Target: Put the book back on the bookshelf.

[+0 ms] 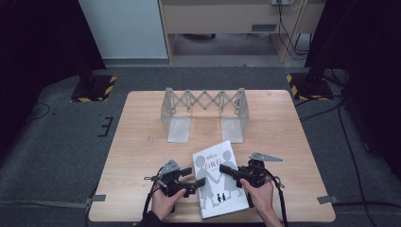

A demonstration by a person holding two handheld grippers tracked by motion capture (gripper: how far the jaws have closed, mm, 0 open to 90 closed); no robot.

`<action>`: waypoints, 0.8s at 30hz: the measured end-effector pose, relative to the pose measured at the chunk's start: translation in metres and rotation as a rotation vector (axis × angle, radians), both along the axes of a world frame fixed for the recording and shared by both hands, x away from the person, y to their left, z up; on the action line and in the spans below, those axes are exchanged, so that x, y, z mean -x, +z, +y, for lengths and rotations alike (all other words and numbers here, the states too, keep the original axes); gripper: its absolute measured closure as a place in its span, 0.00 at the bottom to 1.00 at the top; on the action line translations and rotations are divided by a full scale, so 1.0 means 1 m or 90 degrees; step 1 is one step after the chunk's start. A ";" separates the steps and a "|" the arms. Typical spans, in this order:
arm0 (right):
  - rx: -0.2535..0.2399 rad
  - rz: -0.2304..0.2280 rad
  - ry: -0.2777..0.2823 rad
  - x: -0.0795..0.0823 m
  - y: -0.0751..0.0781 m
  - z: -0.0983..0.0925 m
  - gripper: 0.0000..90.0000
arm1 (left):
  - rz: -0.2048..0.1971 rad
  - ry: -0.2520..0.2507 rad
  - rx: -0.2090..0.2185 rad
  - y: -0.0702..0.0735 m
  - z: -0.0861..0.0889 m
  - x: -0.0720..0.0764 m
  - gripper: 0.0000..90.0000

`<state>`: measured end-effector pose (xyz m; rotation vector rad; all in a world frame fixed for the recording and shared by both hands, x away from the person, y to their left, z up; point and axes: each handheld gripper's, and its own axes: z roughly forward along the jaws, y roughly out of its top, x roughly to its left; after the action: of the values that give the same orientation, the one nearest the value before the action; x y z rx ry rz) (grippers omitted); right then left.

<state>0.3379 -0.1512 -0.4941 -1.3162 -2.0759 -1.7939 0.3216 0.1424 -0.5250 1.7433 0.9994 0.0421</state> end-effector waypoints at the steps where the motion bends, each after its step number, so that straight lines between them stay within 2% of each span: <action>1: 0.000 0.000 0.000 0.000 0.000 0.000 0.88 | 0.001 -0.003 0.011 0.000 0.000 0.000 0.18; 6: -0.013 -0.013 0.012 0.003 0.008 -0.001 0.90 | -0.016 -0.011 0.020 0.000 -0.002 -0.001 0.11; 8: -0.023 -0.015 0.022 0.003 0.009 -0.003 0.91 | -0.017 -0.013 0.033 -0.003 -0.003 -0.001 0.04; 11: -0.029 -0.015 0.024 0.003 0.009 -0.004 0.92 | -0.015 -0.019 0.055 -0.008 -0.005 -0.004 0.00; 14: -0.038 -0.017 0.026 0.003 0.009 -0.007 0.92 | -0.014 -0.023 0.072 -0.010 -0.006 -0.005 0.00; 17: -0.042 -0.020 0.026 0.003 0.009 -0.008 0.92 | -0.001 -0.026 0.090 -0.012 -0.007 -0.006 0.00; 22: -0.051 -0.029 0.038 0.003 0.010 -0.009 0.93 | 0.000 -0.049 0.105 -0.014 -0.009 -0.005 0.00; 24: -0.055 -0.036 0.042 0.003 0.011 -0.009 0.93 | 0.012 -0.064 0.119 -0.016 -0.011 -0.005 0.00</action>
<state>0.3350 -0.1597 -0.4829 -1.1758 -2.0189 -1.8904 0.3267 0.1313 -0.5409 1.6231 0.8982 -0.1288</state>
